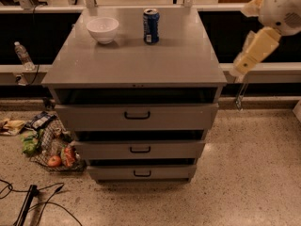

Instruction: Pick pepsi can

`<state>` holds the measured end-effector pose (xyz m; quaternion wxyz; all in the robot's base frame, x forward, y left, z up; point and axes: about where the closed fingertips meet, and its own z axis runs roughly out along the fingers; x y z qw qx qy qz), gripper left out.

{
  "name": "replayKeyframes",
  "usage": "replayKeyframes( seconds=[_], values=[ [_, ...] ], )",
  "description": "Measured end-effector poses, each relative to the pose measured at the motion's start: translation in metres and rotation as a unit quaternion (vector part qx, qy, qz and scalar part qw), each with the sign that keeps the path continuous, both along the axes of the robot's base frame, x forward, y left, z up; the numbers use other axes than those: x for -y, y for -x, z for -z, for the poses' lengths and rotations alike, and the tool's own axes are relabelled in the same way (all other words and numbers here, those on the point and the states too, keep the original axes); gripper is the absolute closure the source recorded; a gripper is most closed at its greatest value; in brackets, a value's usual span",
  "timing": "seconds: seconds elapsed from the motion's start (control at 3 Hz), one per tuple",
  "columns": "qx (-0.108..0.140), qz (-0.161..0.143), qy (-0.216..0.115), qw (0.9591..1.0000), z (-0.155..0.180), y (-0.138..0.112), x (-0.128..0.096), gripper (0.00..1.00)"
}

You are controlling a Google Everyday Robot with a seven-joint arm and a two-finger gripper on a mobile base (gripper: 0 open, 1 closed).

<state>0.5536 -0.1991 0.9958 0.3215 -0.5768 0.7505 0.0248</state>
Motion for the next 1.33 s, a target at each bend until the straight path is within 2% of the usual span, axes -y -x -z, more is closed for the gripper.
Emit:
replayKeyframes(
  seconds=[0.33,0.67,1.0,1.33],
  values=[
    [0.04,-0.004,-0.143,0.9889,-0.012,-0.075,-0.021,0.0],
    [0.032,0.006,-0.279,0.9597,0.004,-0.139,-0.047,0.0],
    [0.015,0.073,-0.359,0.9304,0.027,-0.192,-0.057,0.0],
    [0.029,0.093,-0.372,0.9231,0.022,-0.204,-0.055,0.0]
  ],
)
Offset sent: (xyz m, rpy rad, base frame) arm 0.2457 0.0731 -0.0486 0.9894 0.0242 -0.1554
